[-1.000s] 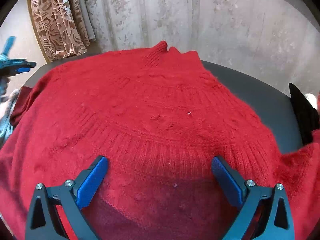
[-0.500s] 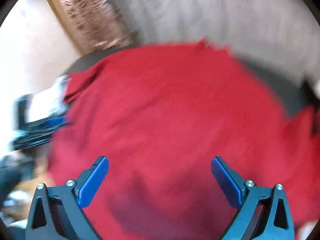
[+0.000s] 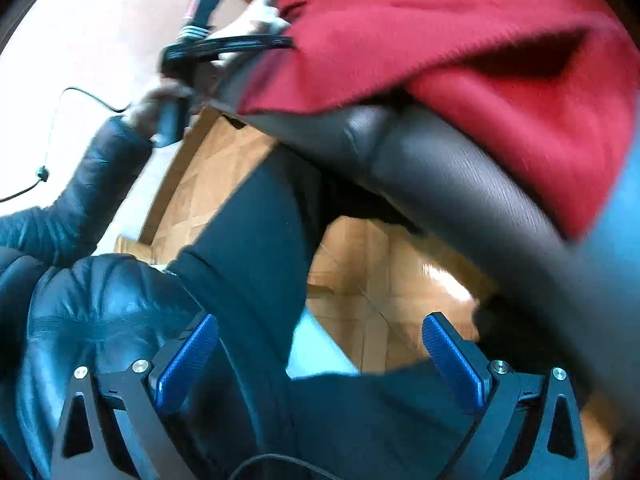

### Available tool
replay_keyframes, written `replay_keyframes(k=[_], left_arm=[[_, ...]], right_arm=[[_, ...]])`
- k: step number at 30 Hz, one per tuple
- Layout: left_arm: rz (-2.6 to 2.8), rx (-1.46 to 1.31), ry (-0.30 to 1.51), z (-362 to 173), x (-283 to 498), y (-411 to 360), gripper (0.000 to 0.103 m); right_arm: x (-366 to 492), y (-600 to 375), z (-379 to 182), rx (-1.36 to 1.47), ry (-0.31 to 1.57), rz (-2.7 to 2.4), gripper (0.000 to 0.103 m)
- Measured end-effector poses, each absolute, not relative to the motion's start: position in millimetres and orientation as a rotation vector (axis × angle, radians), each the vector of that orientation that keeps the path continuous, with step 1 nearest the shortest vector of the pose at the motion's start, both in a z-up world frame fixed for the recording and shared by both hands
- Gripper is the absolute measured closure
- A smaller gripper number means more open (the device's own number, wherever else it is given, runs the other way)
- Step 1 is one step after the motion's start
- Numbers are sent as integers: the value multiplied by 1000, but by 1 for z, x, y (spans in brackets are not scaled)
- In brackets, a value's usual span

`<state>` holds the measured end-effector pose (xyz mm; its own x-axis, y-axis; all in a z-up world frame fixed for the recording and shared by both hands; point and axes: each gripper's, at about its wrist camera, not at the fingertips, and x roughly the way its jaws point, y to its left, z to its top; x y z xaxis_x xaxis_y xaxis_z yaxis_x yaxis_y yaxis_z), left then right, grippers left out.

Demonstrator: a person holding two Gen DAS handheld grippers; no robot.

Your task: Fold clothes

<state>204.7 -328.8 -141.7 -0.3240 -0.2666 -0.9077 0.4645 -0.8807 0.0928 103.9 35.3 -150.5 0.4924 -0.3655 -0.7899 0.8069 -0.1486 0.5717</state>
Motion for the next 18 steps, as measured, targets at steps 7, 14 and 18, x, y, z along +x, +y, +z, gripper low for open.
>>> replay_keyframes(k=[7,14,18], left_arm=[[-2285,1344,314,-114,225,-321,52],[-2562,1211,388,-83,180,-275,51],[-2656,1219,426,-81,130,-256,51]], right_arm=[[25,63,-124,1362,45,-1429,0],[-80,76,-90,1256,-318,-1727,0],[-126,42,-81,1211,-403,-1736,0]])
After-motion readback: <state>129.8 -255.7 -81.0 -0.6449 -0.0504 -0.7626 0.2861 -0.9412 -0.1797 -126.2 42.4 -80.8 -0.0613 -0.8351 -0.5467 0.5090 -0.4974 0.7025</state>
